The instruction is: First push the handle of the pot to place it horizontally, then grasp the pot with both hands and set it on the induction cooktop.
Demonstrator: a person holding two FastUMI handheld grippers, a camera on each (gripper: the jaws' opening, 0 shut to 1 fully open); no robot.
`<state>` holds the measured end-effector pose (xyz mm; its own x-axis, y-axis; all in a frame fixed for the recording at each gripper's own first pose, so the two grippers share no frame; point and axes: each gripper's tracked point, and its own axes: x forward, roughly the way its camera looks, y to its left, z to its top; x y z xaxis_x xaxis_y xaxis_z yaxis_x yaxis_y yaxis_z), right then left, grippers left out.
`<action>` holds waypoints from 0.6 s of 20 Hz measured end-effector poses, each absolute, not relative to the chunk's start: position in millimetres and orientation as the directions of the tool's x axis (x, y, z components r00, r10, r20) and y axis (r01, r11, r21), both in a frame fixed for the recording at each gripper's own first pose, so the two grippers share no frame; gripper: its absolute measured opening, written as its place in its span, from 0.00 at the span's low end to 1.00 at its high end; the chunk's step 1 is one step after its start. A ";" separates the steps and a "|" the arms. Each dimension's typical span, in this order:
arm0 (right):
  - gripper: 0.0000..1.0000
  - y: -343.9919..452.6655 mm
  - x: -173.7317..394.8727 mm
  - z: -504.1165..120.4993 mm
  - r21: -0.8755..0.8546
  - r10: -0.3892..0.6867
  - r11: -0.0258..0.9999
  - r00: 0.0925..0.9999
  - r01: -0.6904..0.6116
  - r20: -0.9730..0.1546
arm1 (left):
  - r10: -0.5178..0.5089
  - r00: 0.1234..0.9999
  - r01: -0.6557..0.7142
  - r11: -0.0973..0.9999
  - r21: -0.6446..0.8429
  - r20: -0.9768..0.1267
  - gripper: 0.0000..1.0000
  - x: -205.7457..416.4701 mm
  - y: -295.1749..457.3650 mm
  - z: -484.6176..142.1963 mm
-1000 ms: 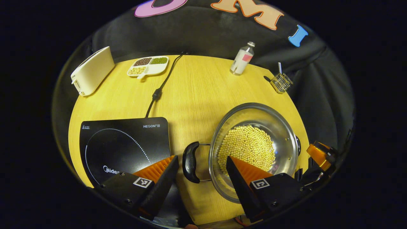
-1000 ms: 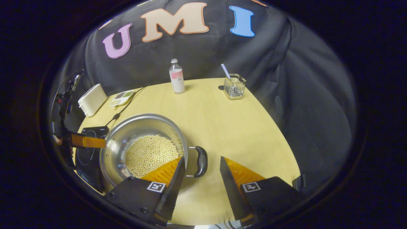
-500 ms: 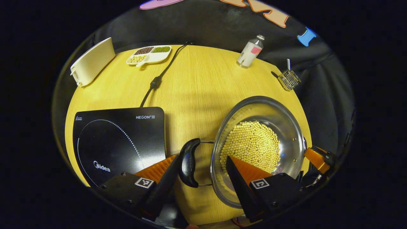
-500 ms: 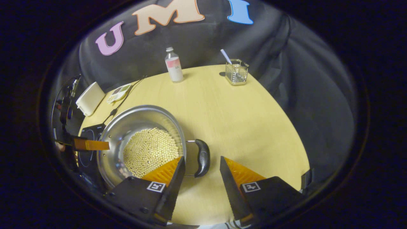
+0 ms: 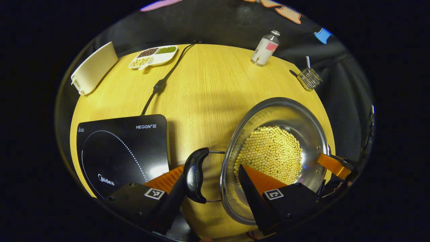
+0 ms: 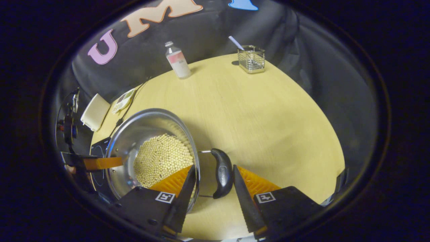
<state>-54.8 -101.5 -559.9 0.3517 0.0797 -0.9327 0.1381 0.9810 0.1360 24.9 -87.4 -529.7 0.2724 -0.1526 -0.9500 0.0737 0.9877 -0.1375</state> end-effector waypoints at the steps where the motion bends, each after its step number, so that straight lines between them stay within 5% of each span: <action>1: 0.71 -100.5 -56.2 -563.8 0.133 0.079 0.982 0.342 0.135 -0.936 | -0.141 0.266 0.079 0.989 -0.125 -0.953 0.92 24.4 -86.8 -531.5; 6: 0.58 -103.4 -57.3 -565.1 0.127 0.070 0.979 0.319 0.161 -0.945 | -0.068 0.242 0.128 0.991 -0.038 -0.968 0.84 23.3 -78.4 -541.2; 8: 0.67 -101.8 -58.7 -569.6 0.138 0.079 0.975 0.314 0.174 -0.946 | -0.075 0.242 0.136 0.990 -0.043 -0.967 0.79 24.8 -81.6 -540.1; 9: 0.55 -101.2 -59.7 -569.8 0.137 0.077 0.975 0.310 0.177 -0.948 | -0.077 0.241 0.133 0.990 -0.046 -0.967 0.79 25.8 -80.6 -540.5; 12: 0.55 -100.5 -60.4 -568.6 0.126 0.065 0.976 0.316 0.177 -0.947 | -0.089 0.246 0.125 0.990 -0.059 -0.965 0.76 23.1 -81.1 -539.4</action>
<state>-60.4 -100.5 -568.6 0.3157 0.0653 -0.9466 0.1769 0.9761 0.1264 23.1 -81.1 -539.4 0.2463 -0.0890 -0.9651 0.1253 0.9903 -0.0594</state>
